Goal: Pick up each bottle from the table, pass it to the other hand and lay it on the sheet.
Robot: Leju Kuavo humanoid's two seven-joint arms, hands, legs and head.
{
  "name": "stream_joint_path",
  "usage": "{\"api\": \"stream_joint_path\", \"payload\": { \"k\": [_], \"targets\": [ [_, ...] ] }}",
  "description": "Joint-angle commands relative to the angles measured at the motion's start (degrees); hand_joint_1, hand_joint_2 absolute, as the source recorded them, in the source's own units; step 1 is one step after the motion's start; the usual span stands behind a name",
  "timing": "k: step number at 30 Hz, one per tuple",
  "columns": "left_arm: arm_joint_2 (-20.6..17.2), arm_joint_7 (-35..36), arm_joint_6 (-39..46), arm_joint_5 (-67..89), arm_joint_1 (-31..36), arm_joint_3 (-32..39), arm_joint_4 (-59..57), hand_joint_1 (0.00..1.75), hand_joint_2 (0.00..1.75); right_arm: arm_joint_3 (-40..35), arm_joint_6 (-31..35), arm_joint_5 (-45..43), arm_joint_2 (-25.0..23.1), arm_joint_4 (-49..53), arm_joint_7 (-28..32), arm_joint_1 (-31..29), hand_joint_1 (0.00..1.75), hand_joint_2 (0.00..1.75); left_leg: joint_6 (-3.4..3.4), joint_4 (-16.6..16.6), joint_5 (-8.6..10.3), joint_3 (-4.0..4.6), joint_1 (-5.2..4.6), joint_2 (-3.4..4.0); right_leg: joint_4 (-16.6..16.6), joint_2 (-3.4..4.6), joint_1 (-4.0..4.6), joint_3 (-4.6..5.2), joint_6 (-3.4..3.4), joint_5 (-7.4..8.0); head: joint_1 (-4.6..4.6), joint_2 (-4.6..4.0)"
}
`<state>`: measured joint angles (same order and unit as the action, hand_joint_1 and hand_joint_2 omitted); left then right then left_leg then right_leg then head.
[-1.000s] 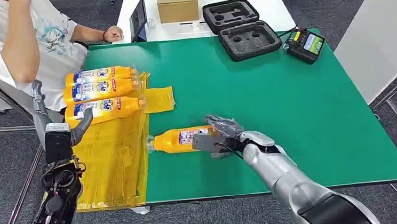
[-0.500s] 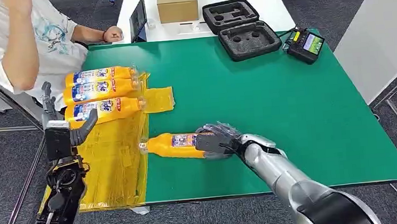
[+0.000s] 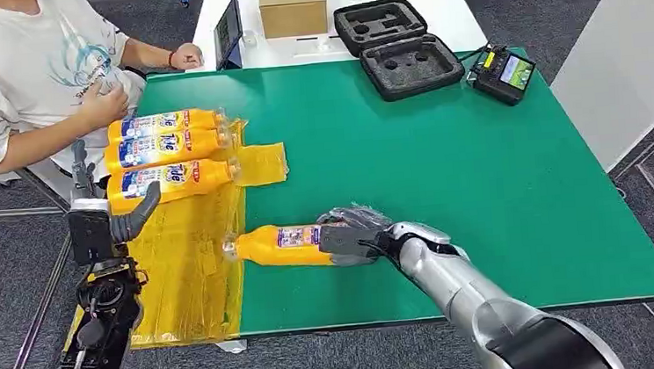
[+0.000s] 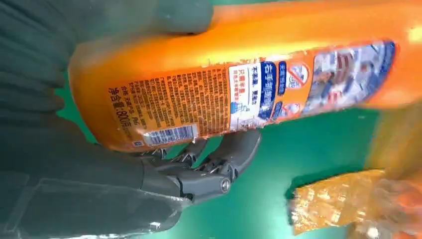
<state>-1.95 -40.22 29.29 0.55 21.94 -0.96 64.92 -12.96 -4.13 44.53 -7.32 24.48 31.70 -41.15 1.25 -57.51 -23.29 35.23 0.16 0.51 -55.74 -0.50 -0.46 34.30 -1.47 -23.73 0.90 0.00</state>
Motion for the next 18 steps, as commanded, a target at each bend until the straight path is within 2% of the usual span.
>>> {"api": "stream_joint_path", "payload": {
  "k": [1,2,6,12,16,18],
  "targets": [
    [2.24,0.22,-4.16,-5.23,-1.7,6.37,-1.0,0.0,1.75,7.22,-1.93,-19.2,-1.87,17.61,8.3,5.74,1.75,1.75,-0.05,0.03,-0.07,-0.11,-0.01,0.02,0.0,0.08,-0.01,-0.08,0.03,-0.06,0.0,0.0],
    [2.35,0.22,-4.38,-6.55,-3.31,8.32,1.19,0.0,1.75,7.43,-2.84,-25.69,-2.23,24.25,8.3,8.45,1.75,1.75,-0.08,0.03,-0.13,-0.2,0.02,0.04,0.02,0.12,0.01,-0.17,0.05,-0.1,0.0,0.0],
    [3.35,0.22,-5.52,-9.77,-6.43,15.65,7.65,0.0,1.75,6.67,2.12,-34.78,-2.76,34.51,8.3,12.47,1.75,1.75,-0.07,0.0,-0.13,-0.1,0.03,0.07,-0.01,0.14,0.02,-0.07,0.05,-0.09,0.02,0.0],
    [3.0,0.22,-5.98,-10.1,-6.68,16.0,7.72,0.0,1.75,6.36,2.13,-34.8,-2.7,35.03,8.3,12.75,1.75,1.75,-0.06,0.01,-0.08,0.0,0.03,-0.04,0.0,0.0,0.03,0.02,0.04,-0.09,0.0,0.0],
    [5.34,0.22,-6.69,-11.37,-7.32,20.72,12.4,0.0,1.75,4.68,10.64,-36.33,-2.53,41.09,8.3,14.9,1.75,1.75,-0.05,-0.02,-0.07,0.09,0.04,-0.07,-0.01,-0.04,0.04,0.09,0.03,-0.08,0.0,0.0],
    [5.71,0.22,-6.9,-11.64,-7.59,21.62,13.86,0.0,1.75,4.46,11.83,-38.2,-2.61,42.63,8.3,15.48,1.75,1.75,-0.02,0.01,-0.04,0.14,0.01,-0.02,-0.01,0.0,0.01,0.14,0.02,-0.05,-0.02,0.0]
  ]
}}
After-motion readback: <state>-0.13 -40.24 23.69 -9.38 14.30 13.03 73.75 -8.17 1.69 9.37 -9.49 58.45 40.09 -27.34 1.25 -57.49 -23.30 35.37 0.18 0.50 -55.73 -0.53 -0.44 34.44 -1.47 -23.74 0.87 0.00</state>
